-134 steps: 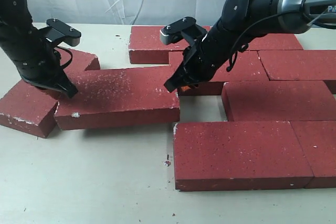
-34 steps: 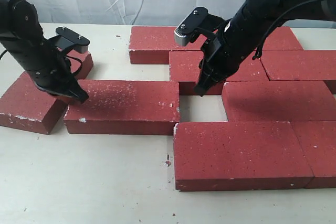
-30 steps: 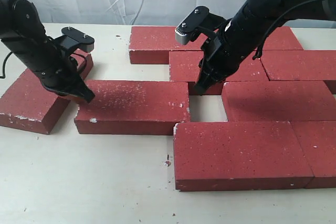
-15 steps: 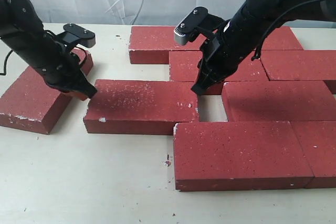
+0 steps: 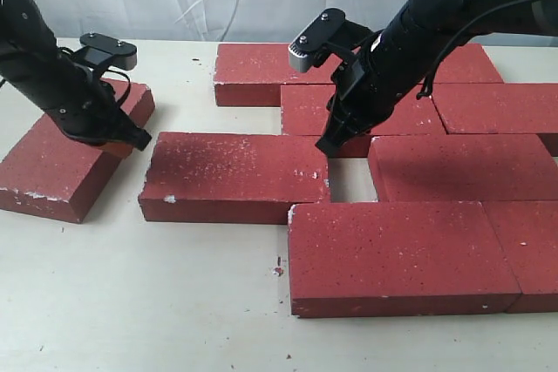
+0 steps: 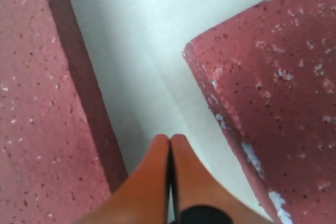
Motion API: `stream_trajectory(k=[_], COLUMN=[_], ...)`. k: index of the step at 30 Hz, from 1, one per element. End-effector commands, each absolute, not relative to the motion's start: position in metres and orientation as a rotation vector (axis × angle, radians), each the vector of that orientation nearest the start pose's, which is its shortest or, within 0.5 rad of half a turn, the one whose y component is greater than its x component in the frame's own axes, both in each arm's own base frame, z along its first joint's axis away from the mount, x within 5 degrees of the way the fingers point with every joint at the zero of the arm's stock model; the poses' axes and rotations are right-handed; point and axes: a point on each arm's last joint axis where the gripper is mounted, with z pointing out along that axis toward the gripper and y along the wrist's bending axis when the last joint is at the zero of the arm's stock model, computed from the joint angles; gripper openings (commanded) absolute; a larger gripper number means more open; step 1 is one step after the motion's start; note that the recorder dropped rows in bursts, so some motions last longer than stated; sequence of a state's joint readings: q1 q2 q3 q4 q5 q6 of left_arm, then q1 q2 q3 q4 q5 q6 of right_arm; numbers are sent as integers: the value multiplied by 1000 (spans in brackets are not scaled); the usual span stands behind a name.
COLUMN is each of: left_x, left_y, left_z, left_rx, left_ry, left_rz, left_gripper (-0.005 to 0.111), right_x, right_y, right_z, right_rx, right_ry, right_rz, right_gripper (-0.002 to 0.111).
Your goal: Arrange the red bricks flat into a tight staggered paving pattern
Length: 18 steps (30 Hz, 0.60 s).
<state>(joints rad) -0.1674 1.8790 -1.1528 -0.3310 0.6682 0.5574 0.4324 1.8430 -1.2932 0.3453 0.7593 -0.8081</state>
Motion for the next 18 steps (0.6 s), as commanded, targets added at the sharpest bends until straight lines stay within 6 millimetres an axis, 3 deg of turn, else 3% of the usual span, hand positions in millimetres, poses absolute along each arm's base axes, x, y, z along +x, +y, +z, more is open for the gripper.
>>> stream_trajectory(k=[1, 12, 18], left_x=[356, 354, 353], left_y=[-82, -97, -104], left_z=[154, 150, 150], left_rx=[680, 742, 767], left_ry=[2752, 2749, 2730], left_rz=[-270, -281, -276], left_gripper=[0, 0, 0], right_x=[337, 338, 350], right_y=[177, 174, 151], right_z=[210, 210, 209], right_rx=[-1334, -1366, -1207], right_ry=[2379, 2372, 2451], right_rz=[288, 243, 201], right_gripper=[-1, -1, -1])
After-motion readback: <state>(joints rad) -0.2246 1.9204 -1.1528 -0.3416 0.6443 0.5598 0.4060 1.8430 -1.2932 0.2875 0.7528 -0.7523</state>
